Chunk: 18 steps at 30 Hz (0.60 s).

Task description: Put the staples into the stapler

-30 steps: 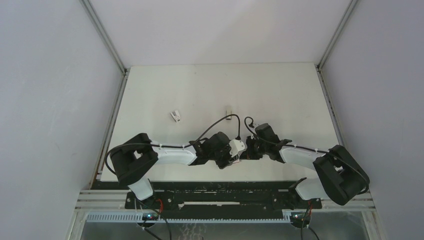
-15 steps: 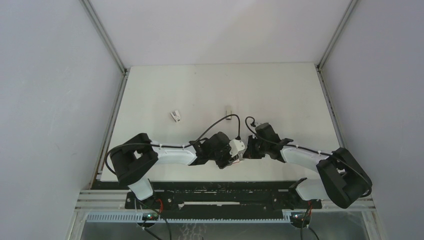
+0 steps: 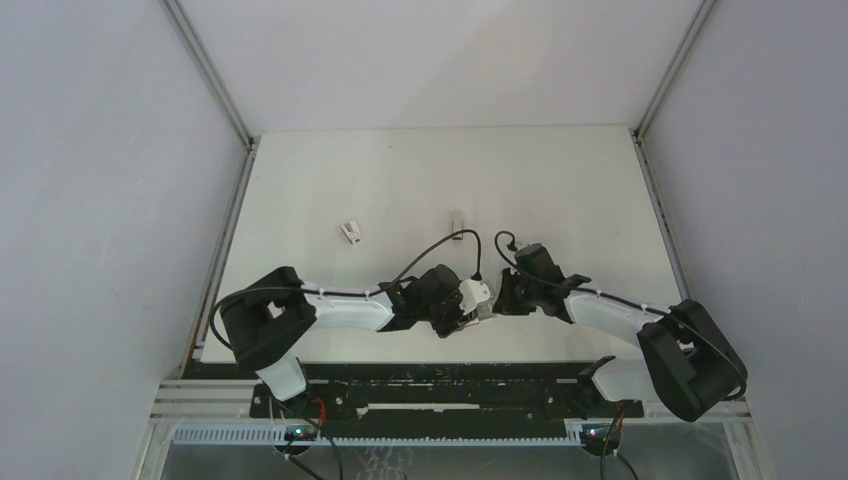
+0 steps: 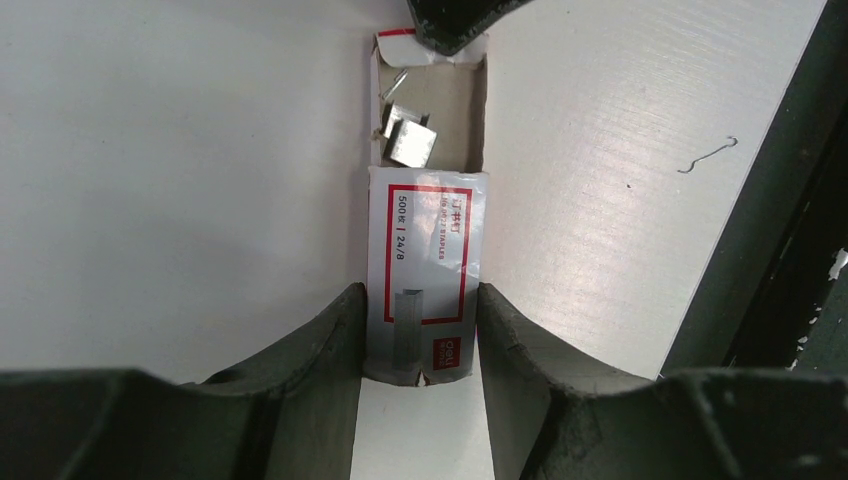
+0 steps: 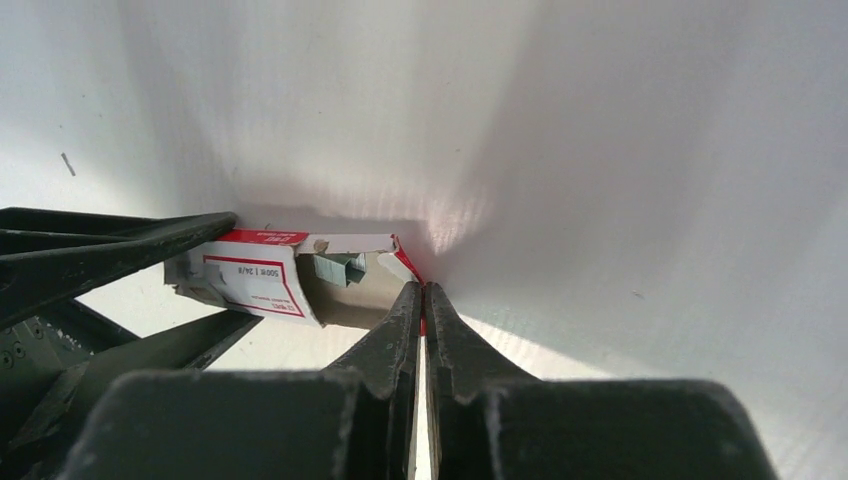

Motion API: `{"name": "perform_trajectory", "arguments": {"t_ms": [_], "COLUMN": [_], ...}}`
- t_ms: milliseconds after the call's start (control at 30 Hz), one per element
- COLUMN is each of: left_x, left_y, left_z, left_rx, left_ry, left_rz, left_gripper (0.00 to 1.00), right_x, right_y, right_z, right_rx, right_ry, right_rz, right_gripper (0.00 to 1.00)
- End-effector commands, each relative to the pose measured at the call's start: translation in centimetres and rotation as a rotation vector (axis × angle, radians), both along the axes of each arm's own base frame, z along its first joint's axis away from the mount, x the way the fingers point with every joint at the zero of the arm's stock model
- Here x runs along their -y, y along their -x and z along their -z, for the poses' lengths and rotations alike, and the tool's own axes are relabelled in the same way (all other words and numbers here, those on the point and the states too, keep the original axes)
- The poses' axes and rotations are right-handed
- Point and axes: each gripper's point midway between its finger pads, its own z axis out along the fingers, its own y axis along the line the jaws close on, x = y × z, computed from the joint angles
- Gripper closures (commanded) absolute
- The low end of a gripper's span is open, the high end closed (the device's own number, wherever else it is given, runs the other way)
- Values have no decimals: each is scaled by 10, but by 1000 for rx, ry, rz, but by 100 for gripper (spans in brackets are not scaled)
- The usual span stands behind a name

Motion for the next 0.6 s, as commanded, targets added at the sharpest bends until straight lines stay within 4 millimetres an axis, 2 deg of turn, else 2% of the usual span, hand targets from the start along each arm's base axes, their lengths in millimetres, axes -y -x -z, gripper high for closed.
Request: {"name": "perform_trajectory", "arguments": {"t_ms": [0, 367, 567], "left_x": [-13, -20, -32], "left_y": [-3, -9, -13], "left_z": [8, 6, 7], "left_rx": [19, 51, 80], "left_ry": [-84, -105, -131], "left_rz": [-9, -33, -67], "left_gripper": [53, 53, 53], "right_x": [9, 25, 29], "right_y": [-17, -24, -26], "right_z": [-10, -8, -8], "right_rx": [59, 31, 23], "right_ry": [32, 33, 28], "right_rz": [18, 98, 122], "right_gripper": [100, 100, 100]}}
